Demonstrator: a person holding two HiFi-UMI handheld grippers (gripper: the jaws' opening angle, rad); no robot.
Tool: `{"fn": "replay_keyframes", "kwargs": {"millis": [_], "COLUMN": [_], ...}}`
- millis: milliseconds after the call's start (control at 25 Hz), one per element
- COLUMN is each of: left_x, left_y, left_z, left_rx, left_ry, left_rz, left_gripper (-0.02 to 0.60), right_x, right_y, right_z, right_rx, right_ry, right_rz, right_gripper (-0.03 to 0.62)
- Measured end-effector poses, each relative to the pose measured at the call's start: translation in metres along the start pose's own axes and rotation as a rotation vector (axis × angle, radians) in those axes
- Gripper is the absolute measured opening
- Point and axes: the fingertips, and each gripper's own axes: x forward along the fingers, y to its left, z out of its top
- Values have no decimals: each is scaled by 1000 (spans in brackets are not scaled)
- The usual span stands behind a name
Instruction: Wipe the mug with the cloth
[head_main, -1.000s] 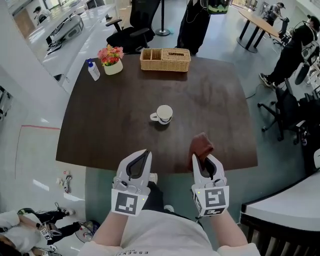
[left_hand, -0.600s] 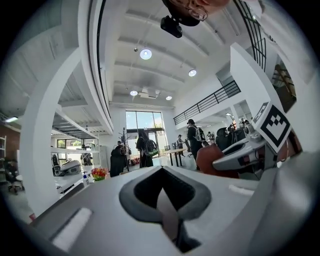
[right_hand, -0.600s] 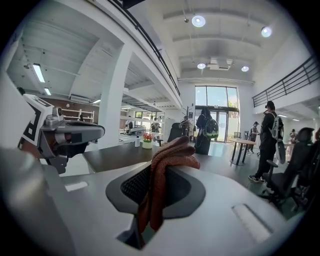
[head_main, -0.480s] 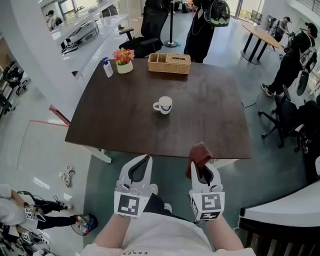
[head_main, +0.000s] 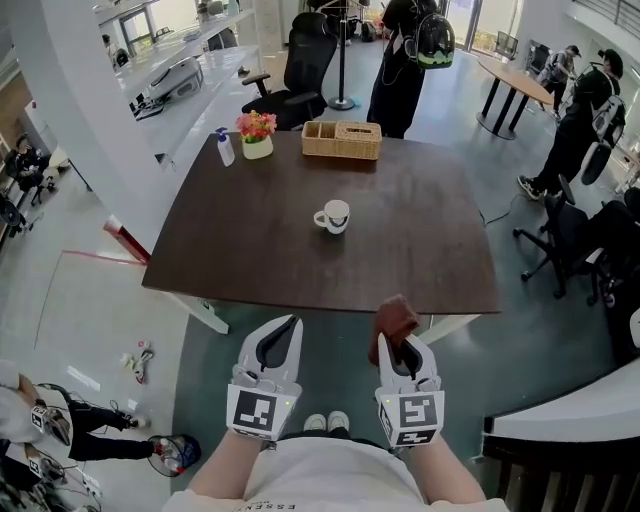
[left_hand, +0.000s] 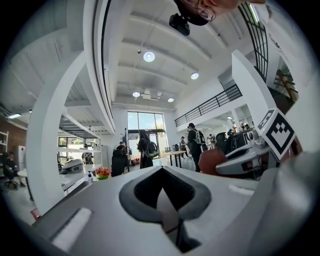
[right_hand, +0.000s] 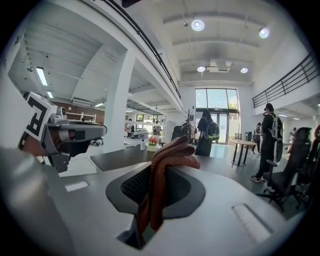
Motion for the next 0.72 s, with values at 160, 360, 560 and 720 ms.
{"fn": "replay_keyframes", "kwargs": {"millis": [160, 360, 560, 720], "left_x": [-15, -28, -32, -37], "left_y": [3, 4, 3, -1], "left_z": [10, 18, 25, 28], "left_rx": [-23, -26, -20, -11], "left_ry": [-6, -9, -24, -30], "left_rz": [-2, -12, -26, -35], "left_gripper": [0, 0, 0, 0], "right_x": [-11, -21, -24, -29], "right_y": [14, 26, 29, 29], "right_z": [6, 8, 10, 14], "right_rx": [0, -7, 1, 9], "right_ry": [-2, -5, -2, -15], "right_rz": [-4, 1, -11, -14], "right_gripper": [80, 79, 78, 78]}}
